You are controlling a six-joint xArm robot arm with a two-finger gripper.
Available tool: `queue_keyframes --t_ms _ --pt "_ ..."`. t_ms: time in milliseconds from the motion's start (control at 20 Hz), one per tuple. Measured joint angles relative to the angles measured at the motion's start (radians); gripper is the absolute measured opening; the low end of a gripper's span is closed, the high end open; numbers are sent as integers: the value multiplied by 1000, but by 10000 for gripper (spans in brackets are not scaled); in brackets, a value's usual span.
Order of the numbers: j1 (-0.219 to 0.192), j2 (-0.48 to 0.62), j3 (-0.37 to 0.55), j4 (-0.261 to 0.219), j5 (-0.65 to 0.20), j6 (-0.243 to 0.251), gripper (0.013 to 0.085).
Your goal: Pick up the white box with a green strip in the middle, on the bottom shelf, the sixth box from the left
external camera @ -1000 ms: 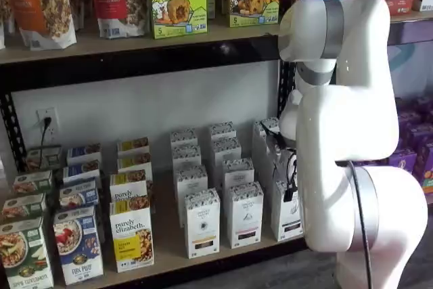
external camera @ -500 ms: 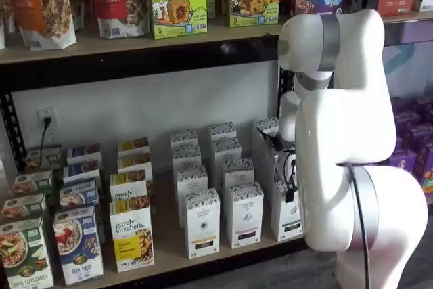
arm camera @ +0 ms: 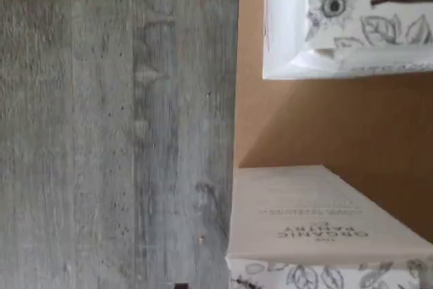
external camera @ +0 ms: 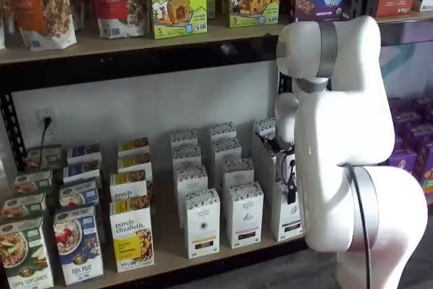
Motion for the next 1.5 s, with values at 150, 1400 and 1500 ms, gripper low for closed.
queue_keyframes --t_ms 150,1400,1500 --pt "3 9 -5 -28 -1 28 850" --pt "-6 -9 47 -80 -55 70 530" --pt "-7 -15 61 -103 -69 91 530"
